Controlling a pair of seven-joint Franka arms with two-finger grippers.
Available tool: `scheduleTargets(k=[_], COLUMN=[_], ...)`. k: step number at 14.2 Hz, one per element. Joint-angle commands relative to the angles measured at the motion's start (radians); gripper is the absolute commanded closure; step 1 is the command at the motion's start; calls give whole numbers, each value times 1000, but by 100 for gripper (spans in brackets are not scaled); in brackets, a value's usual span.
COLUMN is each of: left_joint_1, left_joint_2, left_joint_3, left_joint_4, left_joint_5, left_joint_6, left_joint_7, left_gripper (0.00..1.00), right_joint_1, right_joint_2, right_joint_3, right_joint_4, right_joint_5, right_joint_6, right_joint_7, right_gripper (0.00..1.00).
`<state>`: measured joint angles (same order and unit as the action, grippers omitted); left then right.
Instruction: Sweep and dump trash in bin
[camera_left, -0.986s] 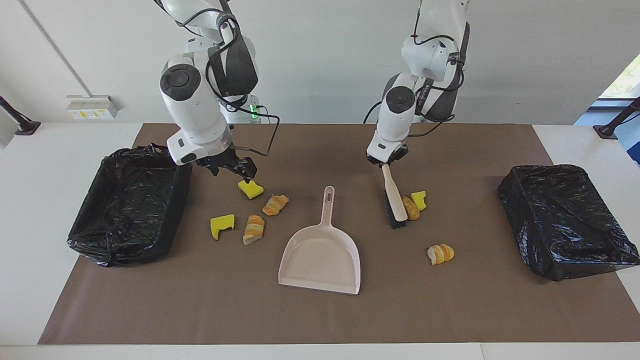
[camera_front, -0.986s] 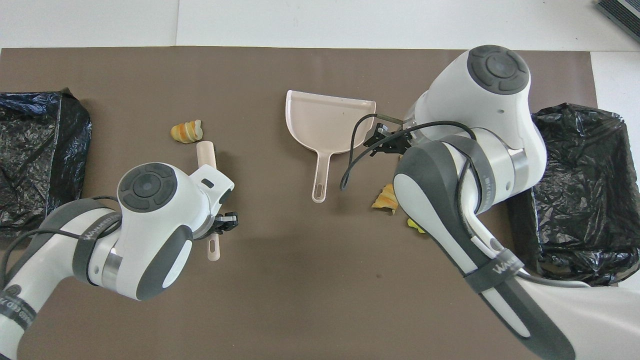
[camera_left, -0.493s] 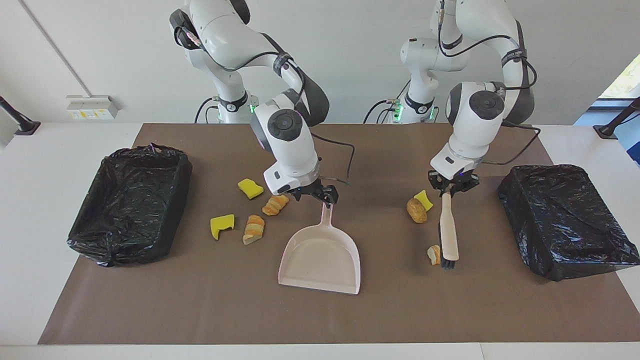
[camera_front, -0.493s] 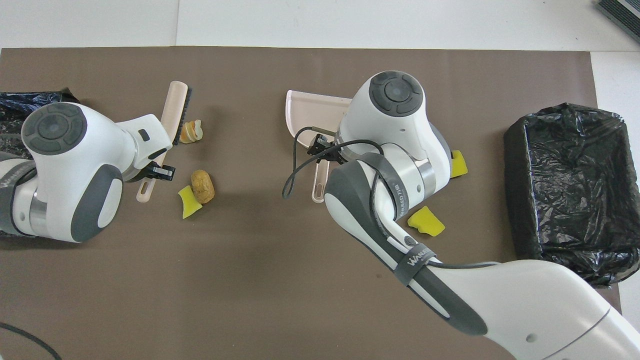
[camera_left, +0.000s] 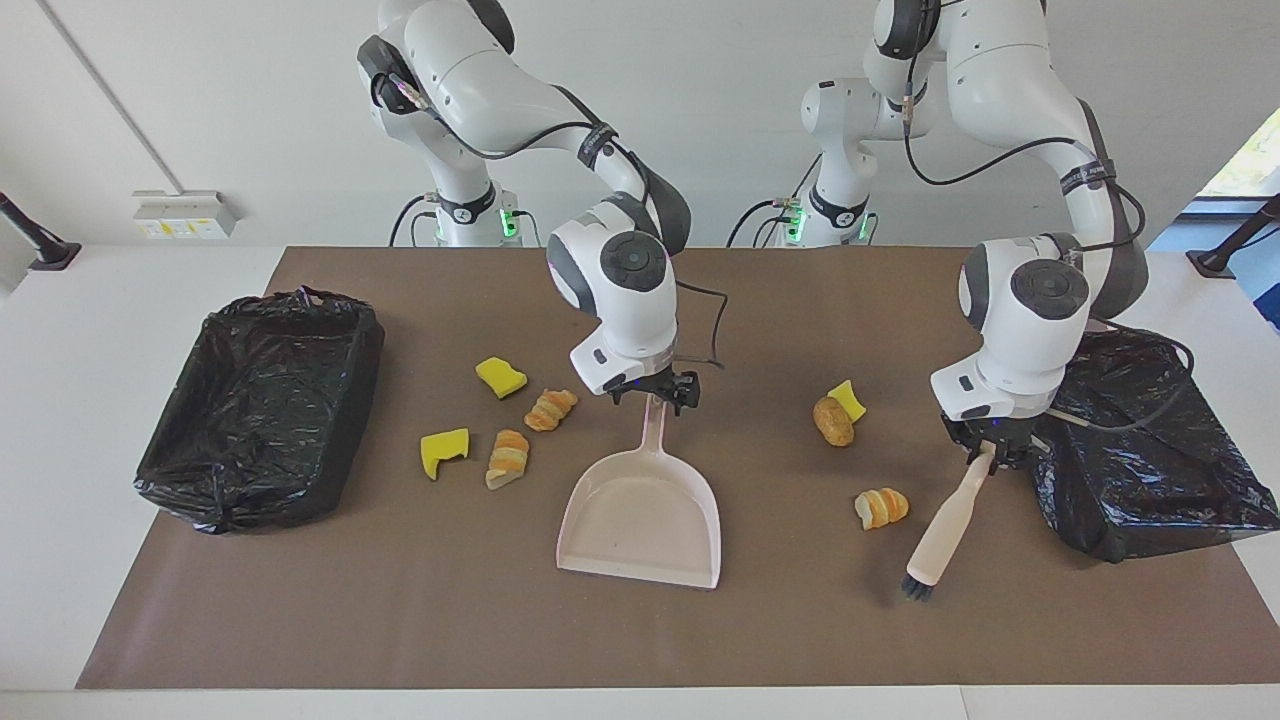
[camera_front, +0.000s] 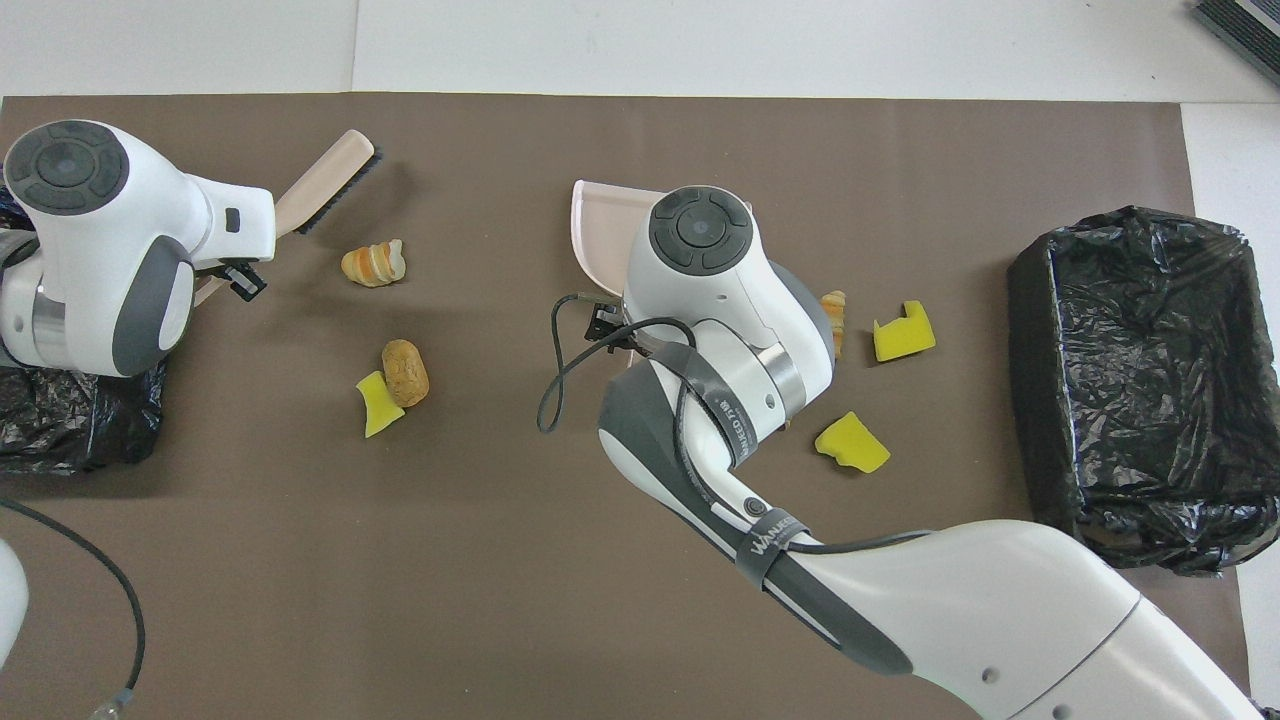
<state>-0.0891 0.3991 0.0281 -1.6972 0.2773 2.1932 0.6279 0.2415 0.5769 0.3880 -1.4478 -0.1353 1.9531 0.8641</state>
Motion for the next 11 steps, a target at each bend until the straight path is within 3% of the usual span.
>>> scheduleTargets(k=[1,5,7,9,11], left_joint_1=[9,19,19,19,19], left_joint_2=[40,37,32,2,-78], left_joint_3=[-11,-11,-11,-11,-11], left_joint_4=[54,45,37,-1,-102], left_joint_5=[23,-4,-6,-6,-6], left_joint_6=[7,-7,-18,-52,-61], left_joint_7=[157,234,437,498,492], left_gripper=[100,100,100,100,100], right_joint_1=[-8,-11,-21,-24,-24], right_joint_2=[20,17,18,26,26], right_joint_3=[35,35,35,35,35], right_joint_4=[6,-23,-23,-22,-22], right_joint_5=[-50,-61,-64,-64,-61], right_joint_6=[-2,0,3,6,10], right_joint_7=[-13,-49,-66,-66,-66], right_gripper=[0,0,0,2,21])
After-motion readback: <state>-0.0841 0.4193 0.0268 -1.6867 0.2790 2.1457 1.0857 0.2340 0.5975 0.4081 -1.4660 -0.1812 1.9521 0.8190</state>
